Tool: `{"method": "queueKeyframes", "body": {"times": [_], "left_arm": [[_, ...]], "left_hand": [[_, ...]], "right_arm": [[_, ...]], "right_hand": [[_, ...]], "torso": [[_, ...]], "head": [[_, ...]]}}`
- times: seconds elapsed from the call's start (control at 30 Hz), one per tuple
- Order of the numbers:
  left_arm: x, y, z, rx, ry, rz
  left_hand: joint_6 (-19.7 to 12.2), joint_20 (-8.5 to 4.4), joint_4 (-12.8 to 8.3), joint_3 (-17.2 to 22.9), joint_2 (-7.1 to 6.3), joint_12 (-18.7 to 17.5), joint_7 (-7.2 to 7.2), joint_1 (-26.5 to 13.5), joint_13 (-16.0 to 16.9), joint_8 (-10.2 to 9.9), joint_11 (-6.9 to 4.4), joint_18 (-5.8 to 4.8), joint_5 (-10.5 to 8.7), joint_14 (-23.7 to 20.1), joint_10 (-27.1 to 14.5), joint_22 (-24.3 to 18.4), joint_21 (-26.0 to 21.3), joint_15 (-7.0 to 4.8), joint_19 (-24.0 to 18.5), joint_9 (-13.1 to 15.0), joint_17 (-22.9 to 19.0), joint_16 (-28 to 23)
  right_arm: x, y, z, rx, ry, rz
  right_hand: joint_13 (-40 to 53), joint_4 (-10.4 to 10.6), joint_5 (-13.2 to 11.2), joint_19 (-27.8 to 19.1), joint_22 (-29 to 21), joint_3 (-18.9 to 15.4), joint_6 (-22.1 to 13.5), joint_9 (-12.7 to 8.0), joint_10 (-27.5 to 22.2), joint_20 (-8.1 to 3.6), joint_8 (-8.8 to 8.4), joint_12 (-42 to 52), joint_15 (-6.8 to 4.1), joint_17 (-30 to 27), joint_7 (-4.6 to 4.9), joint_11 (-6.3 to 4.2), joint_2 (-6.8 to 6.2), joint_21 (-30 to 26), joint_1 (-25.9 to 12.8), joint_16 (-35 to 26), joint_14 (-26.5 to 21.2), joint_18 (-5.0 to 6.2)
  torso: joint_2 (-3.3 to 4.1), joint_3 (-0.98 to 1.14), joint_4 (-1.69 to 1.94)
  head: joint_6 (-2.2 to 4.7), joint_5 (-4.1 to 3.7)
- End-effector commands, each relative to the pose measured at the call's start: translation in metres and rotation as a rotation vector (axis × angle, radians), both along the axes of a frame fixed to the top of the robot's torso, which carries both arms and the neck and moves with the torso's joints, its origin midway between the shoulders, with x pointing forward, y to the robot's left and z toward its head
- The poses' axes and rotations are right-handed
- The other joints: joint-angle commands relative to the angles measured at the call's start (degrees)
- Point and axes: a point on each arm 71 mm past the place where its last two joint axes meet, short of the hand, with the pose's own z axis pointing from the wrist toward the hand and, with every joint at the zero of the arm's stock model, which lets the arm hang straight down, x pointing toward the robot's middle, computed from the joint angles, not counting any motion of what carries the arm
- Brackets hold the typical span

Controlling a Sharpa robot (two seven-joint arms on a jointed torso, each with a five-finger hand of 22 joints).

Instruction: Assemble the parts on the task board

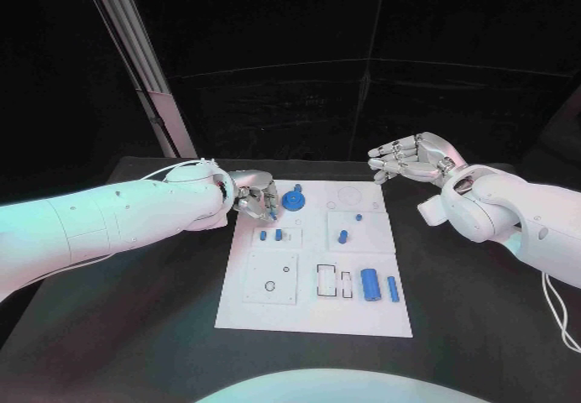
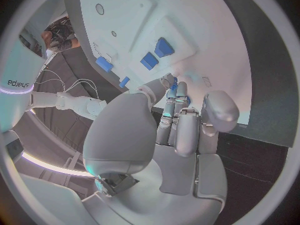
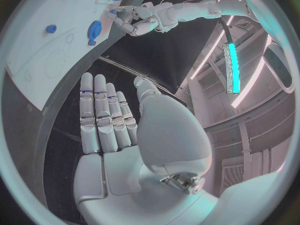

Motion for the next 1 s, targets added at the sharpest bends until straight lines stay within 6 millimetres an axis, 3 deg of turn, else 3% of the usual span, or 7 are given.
{"method": "queueKeyframes", "body": {"times": [0.03, 1.0], "left_arm": [[0.0004, -0.0016, -0.0008, 0.009, 0.023, 0.003], [0.0013, -0.0084, -0.0035, 0.028, 0.047, -0.001]], "left_hand": [[0.1, -0.27, 0.1, -0.3, 0.02, -0.4, -0.05, -0.7, -0.1, -0.3, -0.05, -0.3, -0.15, 1.6, 0.4, -0.1, -0.3, -0.18, 0.0, 0.0, -0.2, -0.2], [-0.4, -0.24, 0.2, -1.0, -0.49, -1.1, -0.02, -1.4, -0.1, -0.9, 0.06, -0.26, -0.32, 1.5, 0.1, -0.3, -0.5, -0.09, -0.1, -0.1, -0.6, -0.3]], "right_arm": [[-0.0002, 0.0015, 0.0019, 0.006, -0.008, 0.012], [-0.0001, 0.0017, 0.0018, 0.006, -0.008, 0.012]], "right_hand": [[-0.1, -0.2, 0.2, 0.0, -0.1, -0.3, -0.3, 0.1, -0.2, 0.22, -0.03, 0.1, -0.05, -0.1, 0.06, 0.02, 0.66, -0.4, 0.0, 0.0, -0.5, 0.6], [-0.1, -0.2, 0.2, 0.0, -0.1, -0.3, -0.3, 0.1, -0.2, 0.22, -0.03, 0.1, -0.05, -0.1, 0.06, 0.02, 0.66, -0.4, 0.0, 0.0, -0.5, 0.6]], "torso": [[0.02, -0.01, -0.03], [0.02, -0.01, 0.01]], "head": [[0.05, 0.04], [-0.17, -0.06]]}}
